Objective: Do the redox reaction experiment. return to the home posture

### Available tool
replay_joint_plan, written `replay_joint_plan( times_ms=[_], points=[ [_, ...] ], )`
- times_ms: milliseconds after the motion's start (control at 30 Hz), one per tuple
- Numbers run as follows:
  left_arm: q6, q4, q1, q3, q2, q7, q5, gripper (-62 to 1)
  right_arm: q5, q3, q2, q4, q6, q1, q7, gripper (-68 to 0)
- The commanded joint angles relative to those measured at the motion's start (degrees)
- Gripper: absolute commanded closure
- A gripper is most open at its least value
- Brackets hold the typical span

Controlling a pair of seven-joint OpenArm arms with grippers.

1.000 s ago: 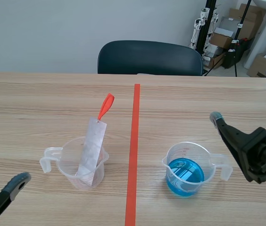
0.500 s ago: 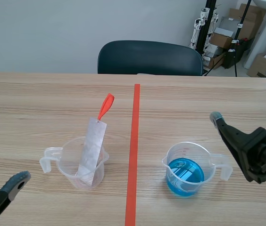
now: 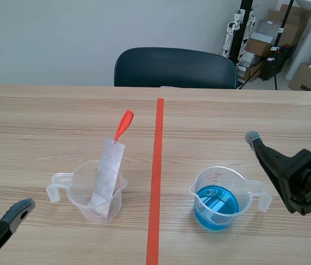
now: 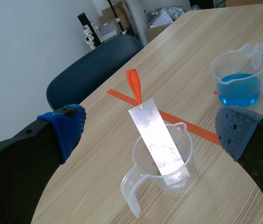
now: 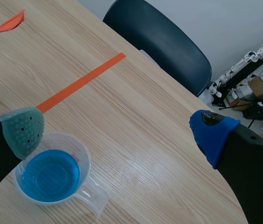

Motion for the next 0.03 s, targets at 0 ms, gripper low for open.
replay_joint_plan(
  times_ms=[0],
  points=[
    [0.28, 1.36, -0.2, 0.04, 0.26, -1.18, -0.59, -58.1, 0.15, 0.13, 0.13, 0.15, -0.37, -0.07, 0.68, -67.9]
  ],
)
